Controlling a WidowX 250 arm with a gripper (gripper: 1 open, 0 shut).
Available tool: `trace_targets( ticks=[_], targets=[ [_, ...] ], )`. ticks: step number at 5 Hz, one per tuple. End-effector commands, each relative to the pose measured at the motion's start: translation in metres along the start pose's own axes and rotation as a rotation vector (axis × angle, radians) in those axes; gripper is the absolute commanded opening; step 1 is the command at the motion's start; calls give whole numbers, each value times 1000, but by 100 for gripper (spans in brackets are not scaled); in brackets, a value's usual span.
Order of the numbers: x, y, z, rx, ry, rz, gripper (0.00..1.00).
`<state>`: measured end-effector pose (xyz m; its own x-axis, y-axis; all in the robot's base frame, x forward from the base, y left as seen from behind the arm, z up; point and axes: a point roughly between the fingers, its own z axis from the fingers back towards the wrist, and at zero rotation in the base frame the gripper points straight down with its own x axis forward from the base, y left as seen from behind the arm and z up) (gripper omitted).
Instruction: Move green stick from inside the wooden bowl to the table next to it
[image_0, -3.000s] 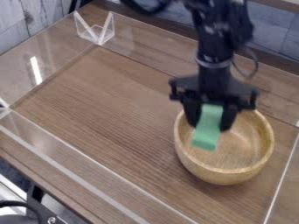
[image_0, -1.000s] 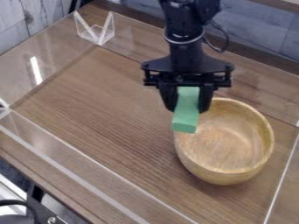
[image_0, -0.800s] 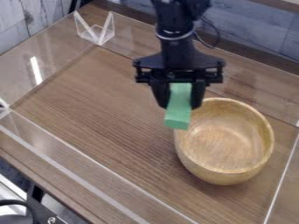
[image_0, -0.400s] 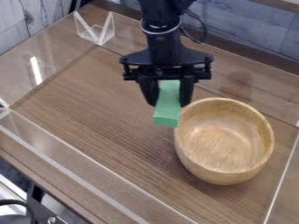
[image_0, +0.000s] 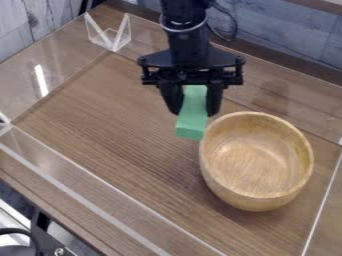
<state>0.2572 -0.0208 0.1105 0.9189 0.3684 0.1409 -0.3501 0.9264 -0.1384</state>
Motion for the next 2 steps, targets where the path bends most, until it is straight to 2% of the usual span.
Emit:
trace_targets(
  ticks=[1, 2],
  targets=[
    [3, -2, -4, -13, -19, -55, 0],
    [12, 7, -9, 1, -31, -3, 0]
  ],
)
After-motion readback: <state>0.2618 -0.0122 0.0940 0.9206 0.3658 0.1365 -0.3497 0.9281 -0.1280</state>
